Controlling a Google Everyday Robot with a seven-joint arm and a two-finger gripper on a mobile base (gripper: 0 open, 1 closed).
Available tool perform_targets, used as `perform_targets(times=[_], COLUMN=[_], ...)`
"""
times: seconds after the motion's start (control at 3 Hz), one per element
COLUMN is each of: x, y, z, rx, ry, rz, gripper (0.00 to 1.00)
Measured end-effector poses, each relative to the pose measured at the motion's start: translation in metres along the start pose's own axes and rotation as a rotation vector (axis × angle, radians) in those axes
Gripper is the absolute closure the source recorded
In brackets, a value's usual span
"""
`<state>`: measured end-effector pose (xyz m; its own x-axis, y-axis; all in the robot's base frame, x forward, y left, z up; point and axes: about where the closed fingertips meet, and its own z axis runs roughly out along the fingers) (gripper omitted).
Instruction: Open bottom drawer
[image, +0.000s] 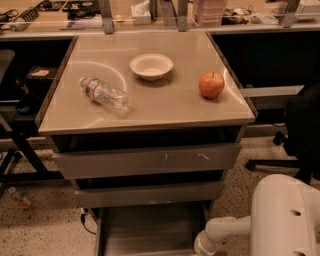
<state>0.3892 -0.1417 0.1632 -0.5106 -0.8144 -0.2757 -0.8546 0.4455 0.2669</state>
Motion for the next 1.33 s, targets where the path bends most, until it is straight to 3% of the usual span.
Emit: perform_targets(times=[0.67, 1.33], x=[0.042, 0.074], y=[0.03, 0.059], z=[-0.001, -0.015], rx=[-0.064, -0.095], ry=[0.082, 0.11], rz=[0.054, 0.099], gripper=[0.0, 0.0])
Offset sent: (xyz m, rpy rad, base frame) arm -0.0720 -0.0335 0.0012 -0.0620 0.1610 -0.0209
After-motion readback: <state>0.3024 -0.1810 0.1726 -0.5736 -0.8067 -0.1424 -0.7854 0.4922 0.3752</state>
